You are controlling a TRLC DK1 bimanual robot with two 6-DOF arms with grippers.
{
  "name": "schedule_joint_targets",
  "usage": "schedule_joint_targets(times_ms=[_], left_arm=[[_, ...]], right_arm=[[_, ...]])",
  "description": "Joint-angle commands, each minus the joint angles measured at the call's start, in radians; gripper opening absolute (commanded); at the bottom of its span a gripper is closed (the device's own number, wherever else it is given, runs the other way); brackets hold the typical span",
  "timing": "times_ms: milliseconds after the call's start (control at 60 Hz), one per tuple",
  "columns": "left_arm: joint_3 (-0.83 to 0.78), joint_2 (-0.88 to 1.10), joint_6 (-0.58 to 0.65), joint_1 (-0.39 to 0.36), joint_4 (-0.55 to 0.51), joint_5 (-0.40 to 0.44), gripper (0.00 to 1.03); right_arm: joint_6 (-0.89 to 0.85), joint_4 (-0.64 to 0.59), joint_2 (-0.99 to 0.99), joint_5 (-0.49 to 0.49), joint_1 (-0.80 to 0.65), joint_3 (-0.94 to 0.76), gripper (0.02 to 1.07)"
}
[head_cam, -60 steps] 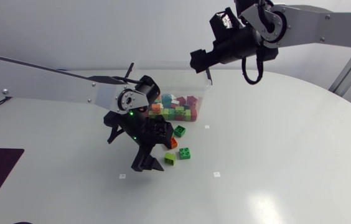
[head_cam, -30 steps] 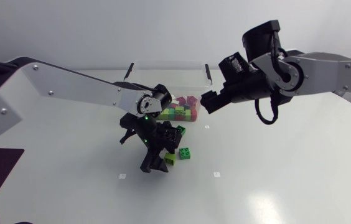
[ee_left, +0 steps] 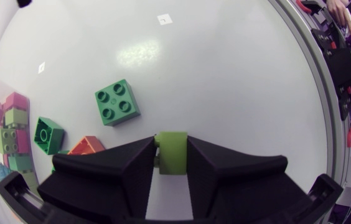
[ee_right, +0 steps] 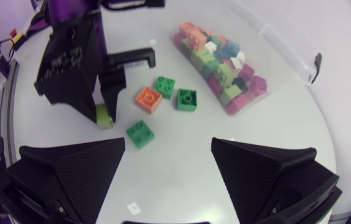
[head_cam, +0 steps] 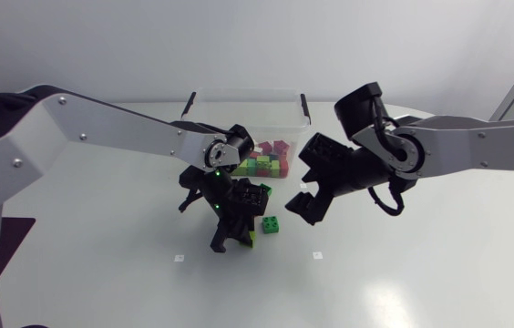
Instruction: Place the duplo bricks in the container
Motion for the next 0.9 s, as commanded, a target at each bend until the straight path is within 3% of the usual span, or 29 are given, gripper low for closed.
schedule_joint_targets(times_ms=[0,83,183,433,883], left_arm=[[-0.019,-0.016,-0.021,0.014,-0.002,-0.003,0.20],[-0.058,-0.059,-0.033,0.020,0.007,0.002,0.20],[-0.098,-0.115,-0.052,0.022,0.019,0.008,0.20],[-0.151,-0.266,-0.171,0.054,0.078,0.046,0.20],[-0.142,-0.415,-0.355,0.206,0.228,0.124,0.20]], right_arm=[[-0.110,-0.047,0.060,-0.007,0.001,0.041,1.02],[-0.199,-0.133,0.106,-0.005,0.012,0.090,1.02],[-0.276,-0.129,0.146,0.044,0.040,0.104,1.02],[-0.392,-0.141,0.254,0.054,0.060,0.176,1.02],[-0.469,-0.232,0.402,0.065,0.103,0.306,1.02]])
